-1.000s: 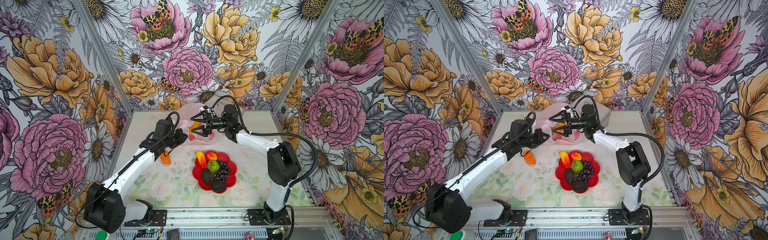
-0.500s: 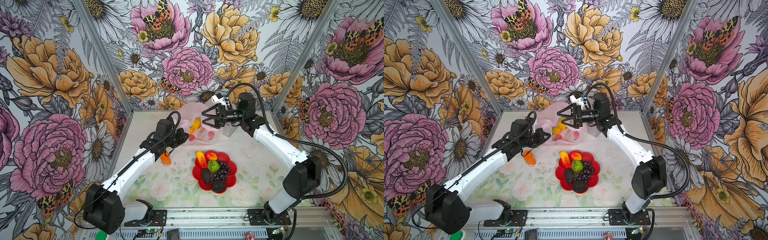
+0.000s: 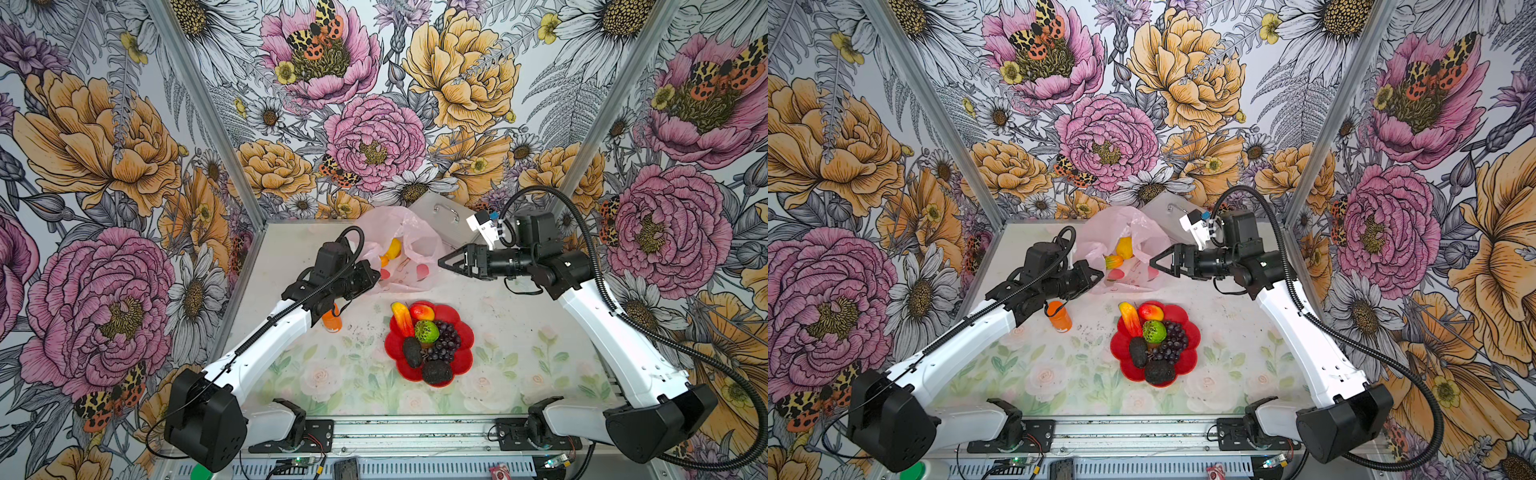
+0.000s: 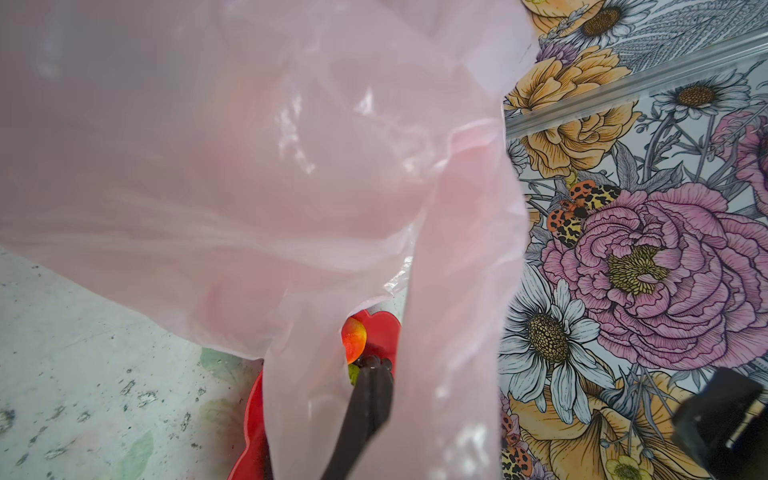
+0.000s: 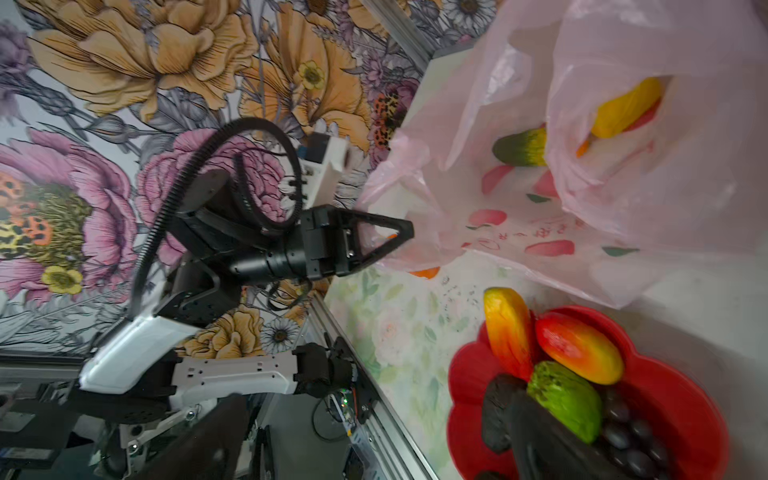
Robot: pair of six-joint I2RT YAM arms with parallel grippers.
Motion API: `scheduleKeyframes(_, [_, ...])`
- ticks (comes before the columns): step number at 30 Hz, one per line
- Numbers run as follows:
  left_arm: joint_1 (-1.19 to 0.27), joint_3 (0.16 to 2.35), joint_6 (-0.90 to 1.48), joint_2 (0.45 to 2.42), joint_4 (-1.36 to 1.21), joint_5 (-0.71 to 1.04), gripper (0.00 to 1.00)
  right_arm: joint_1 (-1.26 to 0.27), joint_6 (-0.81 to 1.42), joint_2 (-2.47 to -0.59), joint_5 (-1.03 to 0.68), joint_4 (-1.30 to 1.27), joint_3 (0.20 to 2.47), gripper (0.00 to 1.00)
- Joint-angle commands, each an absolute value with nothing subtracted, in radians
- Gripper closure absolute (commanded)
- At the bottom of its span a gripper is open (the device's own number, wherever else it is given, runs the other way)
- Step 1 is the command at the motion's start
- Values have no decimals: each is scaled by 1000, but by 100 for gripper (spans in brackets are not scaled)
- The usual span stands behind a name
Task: Place the fruits into the plastic bag
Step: 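Open the right gripper and pull it back out of the bag, then move the right gripper down to the plate and grasp the yellow fruit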
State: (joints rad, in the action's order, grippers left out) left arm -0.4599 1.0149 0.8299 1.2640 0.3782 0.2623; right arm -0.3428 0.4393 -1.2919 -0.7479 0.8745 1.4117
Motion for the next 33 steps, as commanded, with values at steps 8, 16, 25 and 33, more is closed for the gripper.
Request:
scheduleKeyframes(8, [-509, 985, 854, 1229, 367, 188, 100, -559, 242, -1354, -316, 1169, 1386, 0])
scheduleKeyframes(16, [-515, 959, 860, 1199, 367, 169, 100, -694, 365, -1453, -262, 952, 1329, 1])
scheduleKeyframes(25, [-508, 940, 867, 1175, 369, 177, 100, -741, 437, -1611, -200, 797, 1357, 15])
scheduleKeyframes(33, [-499, 940, 869, 1167, 371, 195, 100, -757, 496, -1713, -179, 717, 1363, 26])
